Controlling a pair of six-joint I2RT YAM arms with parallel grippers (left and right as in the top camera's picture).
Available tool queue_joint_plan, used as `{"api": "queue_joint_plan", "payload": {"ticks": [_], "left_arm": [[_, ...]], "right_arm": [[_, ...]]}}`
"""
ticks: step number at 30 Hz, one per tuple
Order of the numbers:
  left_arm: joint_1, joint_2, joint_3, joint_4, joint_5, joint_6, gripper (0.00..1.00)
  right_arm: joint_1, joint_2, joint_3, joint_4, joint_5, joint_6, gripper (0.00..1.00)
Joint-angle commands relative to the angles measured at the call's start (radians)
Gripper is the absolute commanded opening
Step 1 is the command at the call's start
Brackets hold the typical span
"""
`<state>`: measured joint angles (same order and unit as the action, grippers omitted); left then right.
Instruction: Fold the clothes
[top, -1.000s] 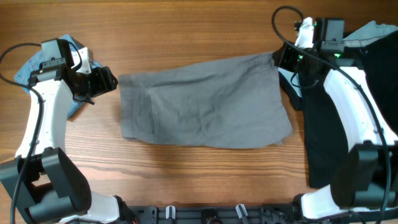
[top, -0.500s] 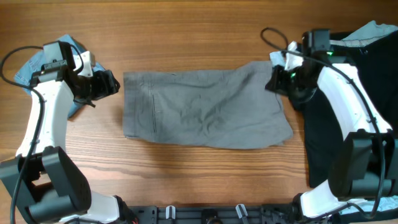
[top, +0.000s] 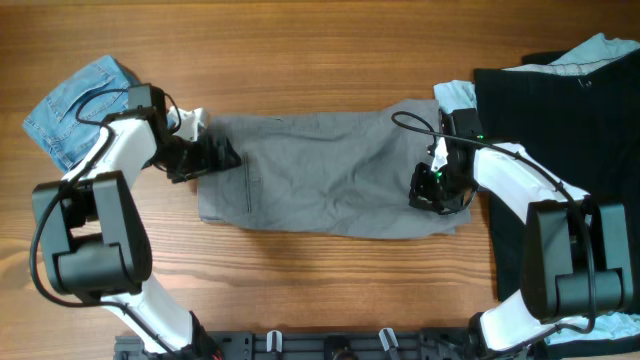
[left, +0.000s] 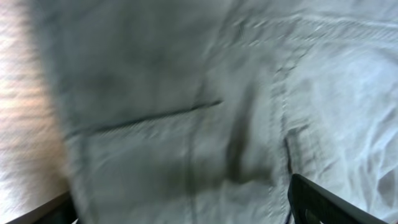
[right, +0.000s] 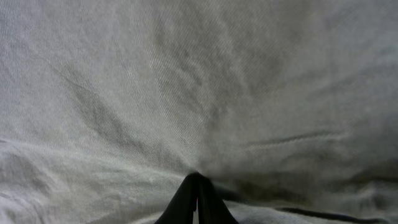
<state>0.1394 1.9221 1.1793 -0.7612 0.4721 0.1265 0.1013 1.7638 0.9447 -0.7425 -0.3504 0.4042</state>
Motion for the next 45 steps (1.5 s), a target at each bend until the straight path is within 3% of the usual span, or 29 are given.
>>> {"api": "queue_joint_plan", "payload": {"ticks": [1,3,6,8,10,11,14,17,21,23,27,33,34,35,37,39,41,43,45], "left_arm": [[-0.039,0.140,-0.023,0.041,0.010,0.024,0.90],[-0.055,0.149,-0.023,0.044,0.019,0.024,0.82],[-0.086,0.148,-0.023,0.035,0.042,0.024,0.51],[-0.101,0.147,-0.023,-0.007,0.078,0.024,0.40],[-0.106,0.146,-0.021,-0.044,0.071,0.024,0.10],[-0.098,0.146,-0.008,-0.080,0.053,0.023,0.04],[-0.049,0.135,0.116,-0.305,-0.114,-0.028,0.04],[0.002,0.118,0.380,-0.626,-0.383,-0.114,0.04],[-0.021,0.113,0.829,-0.917,-0.413,-0.140,0.04],[-0.073,0.108,0.895,-0.920,-0.368,-0.145,0.04],[-0.269,0.123,0.893,-0.887,-0.342,-0.269,0.04],[-0.569,0.123,0.754,-0.786,-0.374,-0.410,0.06],[-0.595,0.123,0.710,-0.742,-0.380,-0.435,0.13],[-0.621,0.123,0.651,-0.663,-0.372,-0.474,0.31],[-0.661,0.123,0.566,-0.553,-0.258,-0.483,0.51],[-0.709,0.123,0.528,-0.540,-0.174,-0.481,0.59],[-0.724,0.119,0.528,-0.578,-0.202,-0.470,0.56],[-0.677,0.113,0.569,-0.683,-0.311,-0.418,0.44],[-0.562,0.105,0.677,-0.812,-0.358,-0.418,0.44]], "right_arm": [[0.000,0.013,-0.007,0.014,0.040,0.018,0.06],[0.000,0.013,-0.007,0.017,0.040,0.018,0.06],[0.000,0.013,-0.007,0.017,0.036,0.018,0.06],[0.000,0.013,-0.007,0.014,0.036,0.017,0.06],[0.000,0.013,-0.007,0.013,0.036,0.017,0.05],[0.000,0.013,-0.006,0.008,0.036,0.016,0.04],[-0.001,-0.010,0.017,-0.022,0.019,-0.028,0.04],[-0.011,-0.072,0.103,-0.095,-0.039,-0.142,0.06],[-0.029,-0.135,0.151,-0.115,-0.039,-0.142,0.09],[-0.032,-0.135,0.151,-0.119,-0.038,-0.142,0.09],[-0.034,-0.135,0.151,-0.119,-0.038,-0.140,0.09],[-0.034,-0.135,0.151,-0.119,-0.031,-0.139,0.09],[-0.034,-0.135,0.151,-0.119,-0.032,-0.139,0.09],[-0.034,-0.135,0.151,-0.120,-0.031,-0.139,0.09],[-0.034,-0.135,0.151,-0.120,-0.032,-0.139,0.09],[-0.034,-0.135,0.151,-0.122,-0.032,-0.139,0.12],[-0.034,-0.135,0.151,-0.123,-0.032,-0.140,0.20],[-0.033,-0.135,0.151,-0.127,-0.042,-0.158,0.38],[-0.032,-0.135,0.151,-0.122,-0.182,-0.286,0.44]]}}
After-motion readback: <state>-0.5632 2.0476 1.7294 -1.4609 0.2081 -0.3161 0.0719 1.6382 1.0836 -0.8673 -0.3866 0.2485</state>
